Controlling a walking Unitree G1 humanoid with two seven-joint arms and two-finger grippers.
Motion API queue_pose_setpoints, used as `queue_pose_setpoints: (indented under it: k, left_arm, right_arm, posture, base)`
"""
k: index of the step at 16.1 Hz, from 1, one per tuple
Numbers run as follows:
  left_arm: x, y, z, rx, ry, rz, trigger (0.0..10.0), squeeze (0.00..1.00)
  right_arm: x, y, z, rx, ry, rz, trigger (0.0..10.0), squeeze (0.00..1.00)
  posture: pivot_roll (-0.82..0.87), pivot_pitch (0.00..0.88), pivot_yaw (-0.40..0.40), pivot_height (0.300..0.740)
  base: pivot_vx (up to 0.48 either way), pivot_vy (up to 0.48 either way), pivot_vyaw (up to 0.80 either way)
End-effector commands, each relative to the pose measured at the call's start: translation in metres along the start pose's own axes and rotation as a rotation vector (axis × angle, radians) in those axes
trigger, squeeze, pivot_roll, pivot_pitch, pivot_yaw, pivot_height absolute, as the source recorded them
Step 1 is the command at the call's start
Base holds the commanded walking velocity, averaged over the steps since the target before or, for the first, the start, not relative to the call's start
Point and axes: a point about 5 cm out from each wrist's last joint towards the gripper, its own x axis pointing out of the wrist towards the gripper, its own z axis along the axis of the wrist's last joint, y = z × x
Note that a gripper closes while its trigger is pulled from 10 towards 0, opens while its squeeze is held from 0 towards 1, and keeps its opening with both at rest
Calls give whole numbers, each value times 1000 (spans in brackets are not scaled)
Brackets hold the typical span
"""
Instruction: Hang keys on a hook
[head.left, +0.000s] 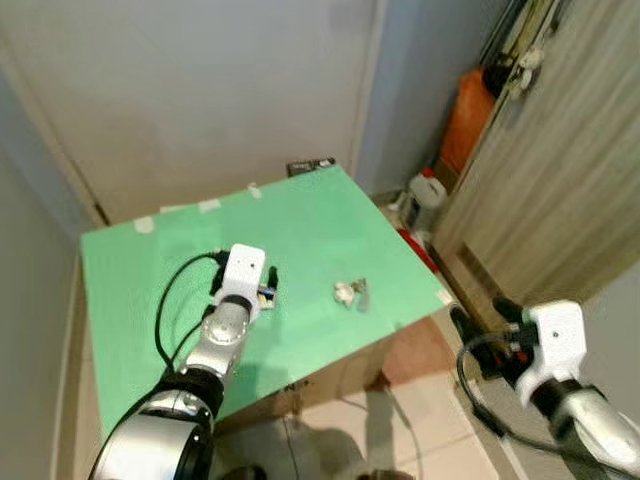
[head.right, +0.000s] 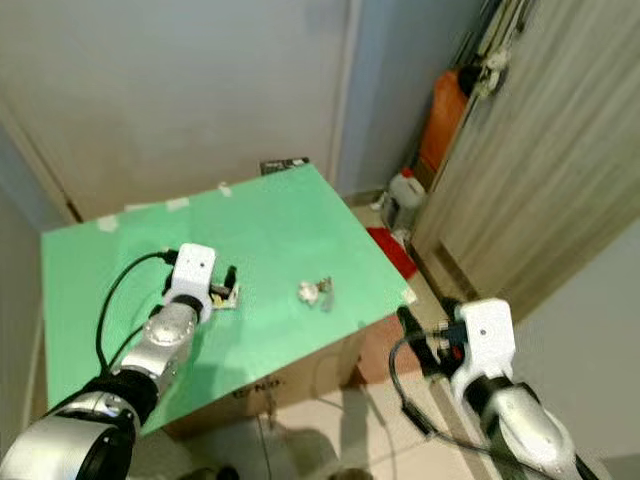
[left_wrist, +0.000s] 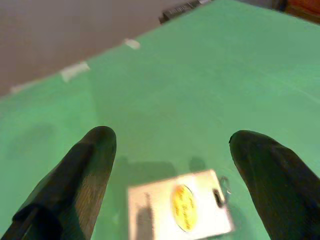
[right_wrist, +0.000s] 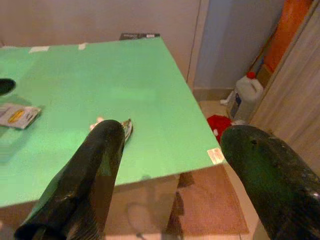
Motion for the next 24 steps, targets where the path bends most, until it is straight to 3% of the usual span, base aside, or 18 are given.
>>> queue_pose_setpoints:
  k: [1, 9, 14, 22, 23, 24]
  left_arm:
    - [-1, -3, -4, -9, 11, -14, 10000, 0]
    - [-4, 0, -17, 13, 69, -36, 10000, 0]
    - [-1, 8, -9, 51, 50, -55, 10000, 0]
    - [0, 5, -8, 94, 62, -118, 9725, 0]
    - [0, 5, -9, 98, 64, -123, 3490, 0]
    - [0, 6, -9, 100, 66, -124, 0, 0]
  right_arm:
    - [-7, -4, 6, -8, 4, -7, 10000, 0]
    - [-42, -2, 1, 5, 97, -19, 10000, 0]
    - [-46, 1, 4, 15, 105, -24, 10000, 0]
    - [-55, 6, 3, 17, 121, -30, 10000, 0]
    - [-57, 7, 3, 17, 123, -30, 10000, 0]
    - [-57, 7, 3, 17, 124, -30, 10000, 0]
  posture:
    - [-385, 133, -56, 740]
    - [-435, 200, -67, 740]
    - [-435, 212, -63, 740]
    - [-450, 221, -61, 740]
    - [-450, 221, -60, 740]
    - [-450, 222, -60, 740]
  base:
    - [0, 0, 0]
    - [0, 0, 0]
    - [0, 0, 0]
    - [0, 0, 0]
    - [0, 0, 0]
    - [0, 0, 0]
